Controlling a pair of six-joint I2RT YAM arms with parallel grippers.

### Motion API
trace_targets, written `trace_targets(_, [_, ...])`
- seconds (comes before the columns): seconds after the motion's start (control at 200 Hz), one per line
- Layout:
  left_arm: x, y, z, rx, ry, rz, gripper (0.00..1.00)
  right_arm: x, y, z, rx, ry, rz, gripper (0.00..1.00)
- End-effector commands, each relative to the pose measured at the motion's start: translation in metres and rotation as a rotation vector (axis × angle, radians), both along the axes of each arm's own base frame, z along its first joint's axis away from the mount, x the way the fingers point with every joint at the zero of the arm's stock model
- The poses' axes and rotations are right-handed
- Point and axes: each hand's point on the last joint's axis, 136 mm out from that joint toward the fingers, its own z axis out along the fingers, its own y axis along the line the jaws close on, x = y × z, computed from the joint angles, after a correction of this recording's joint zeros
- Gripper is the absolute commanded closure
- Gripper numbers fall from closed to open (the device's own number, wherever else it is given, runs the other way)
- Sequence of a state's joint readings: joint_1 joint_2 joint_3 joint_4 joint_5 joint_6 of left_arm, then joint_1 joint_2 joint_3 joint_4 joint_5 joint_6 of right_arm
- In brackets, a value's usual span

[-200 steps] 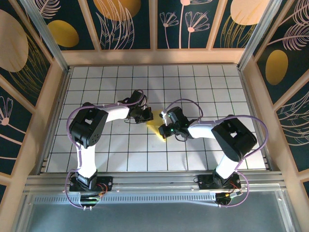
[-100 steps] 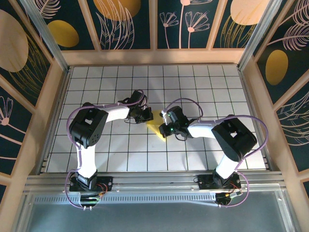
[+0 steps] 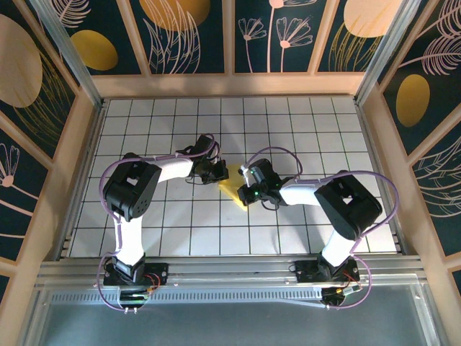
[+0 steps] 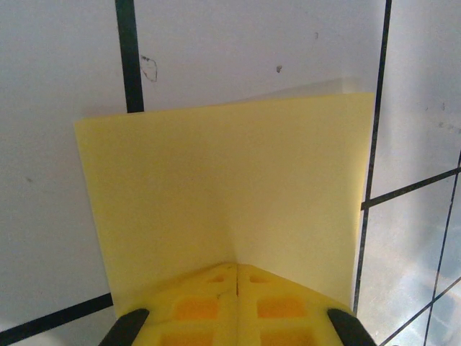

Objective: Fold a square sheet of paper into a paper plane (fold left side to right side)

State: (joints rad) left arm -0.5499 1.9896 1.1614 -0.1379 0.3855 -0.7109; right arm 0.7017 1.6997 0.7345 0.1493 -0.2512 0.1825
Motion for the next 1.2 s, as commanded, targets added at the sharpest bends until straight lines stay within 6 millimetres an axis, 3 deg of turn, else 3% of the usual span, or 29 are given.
trace_targets(0.0, [-0.029,0.019,-0.034,0.111,0.117,0.013,1.0,0.007,-0.003,-0.005,-0.026,0.002,-0.017,1.0])
trace_targets(0.375, [-0.029,0.019,-0.033,0.11,0.112,0.012,1.0,0.003,-0.006,-0.013,-0.048,0.024,-0.014,1.0])
trace_targets(0.691, [-0.03,0.02,-0.035,0.115,0.117,0.015,1.0,0.0,0.0,0.007,0.004,0.01,-0.002,1.0])
trace_targets(1.196, [-0.029,0.02,-0.034,0.116,0.115,0.016,1.0,0.0,0.003,0.009,0.01,0.014,0.0,1.0])
